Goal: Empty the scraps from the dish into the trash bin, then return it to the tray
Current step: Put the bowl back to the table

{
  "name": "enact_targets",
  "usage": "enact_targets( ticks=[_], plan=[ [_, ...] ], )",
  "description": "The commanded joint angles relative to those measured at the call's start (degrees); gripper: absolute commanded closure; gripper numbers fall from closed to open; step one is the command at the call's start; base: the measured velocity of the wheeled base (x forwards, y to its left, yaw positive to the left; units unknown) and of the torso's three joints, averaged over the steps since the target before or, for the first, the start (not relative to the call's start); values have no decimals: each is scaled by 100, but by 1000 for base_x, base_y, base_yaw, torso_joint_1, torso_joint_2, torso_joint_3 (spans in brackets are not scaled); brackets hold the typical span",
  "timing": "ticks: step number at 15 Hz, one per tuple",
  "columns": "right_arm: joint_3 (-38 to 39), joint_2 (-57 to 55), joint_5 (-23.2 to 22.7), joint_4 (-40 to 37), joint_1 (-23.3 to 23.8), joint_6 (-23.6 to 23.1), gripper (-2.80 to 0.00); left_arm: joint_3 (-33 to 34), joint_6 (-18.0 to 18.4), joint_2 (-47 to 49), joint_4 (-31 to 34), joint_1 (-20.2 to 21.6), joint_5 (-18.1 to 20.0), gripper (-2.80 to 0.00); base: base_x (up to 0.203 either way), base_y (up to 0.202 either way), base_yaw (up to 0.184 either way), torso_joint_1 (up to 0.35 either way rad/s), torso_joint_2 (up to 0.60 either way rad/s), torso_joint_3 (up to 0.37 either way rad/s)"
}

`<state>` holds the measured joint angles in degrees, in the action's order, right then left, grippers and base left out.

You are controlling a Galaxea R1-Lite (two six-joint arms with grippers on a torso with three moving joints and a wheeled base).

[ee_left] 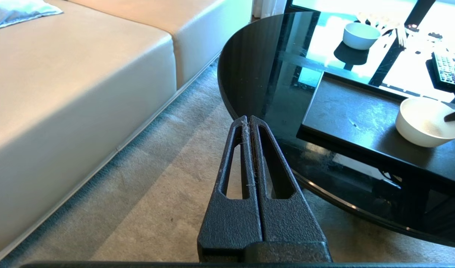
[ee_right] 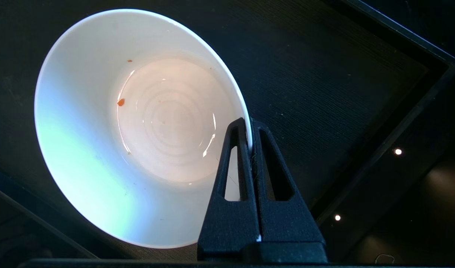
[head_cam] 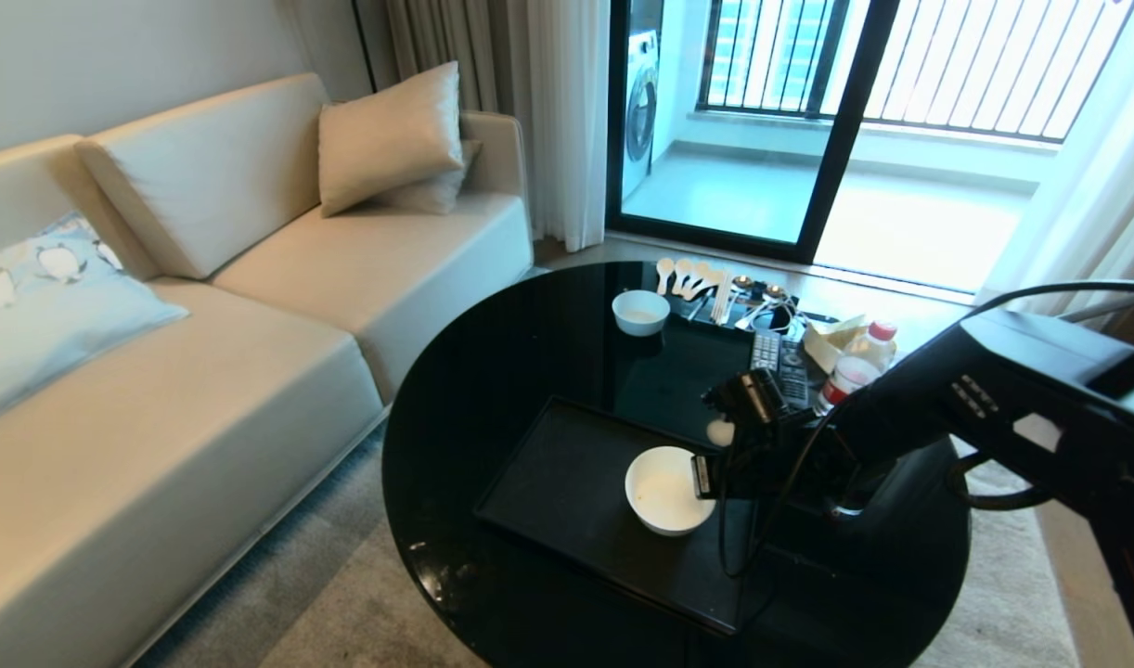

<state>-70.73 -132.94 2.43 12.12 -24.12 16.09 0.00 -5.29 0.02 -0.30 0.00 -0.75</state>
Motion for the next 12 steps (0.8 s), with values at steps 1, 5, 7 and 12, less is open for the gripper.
enact_targets(
  ticks=[1, 5, 7, 12],
  plan=[
    [-46, -22, -6, 1, 2, 17, 0, 0, -7, -2, -5, 0, -5, 0, 0, 0, 0, 0, 0, 0],
    [-55, -22, 3, -52, 4, 0, -280, 0, -7, -2, -5, 0, -5, 0, 0, 0, 0, 0, 0, 0],
    [-55, -13, 11, -43, 4, -10, -280, 0, -7, -2, -5, 0, -5, 0, 0, 0, 0, 0, 0, 0],
    [-116, 203, 28, -24, 4, -27, -280, 0, -7, -2, -5, 0, -5, 0, 0, 0, 0, 0, 0, 0]
  ],
)
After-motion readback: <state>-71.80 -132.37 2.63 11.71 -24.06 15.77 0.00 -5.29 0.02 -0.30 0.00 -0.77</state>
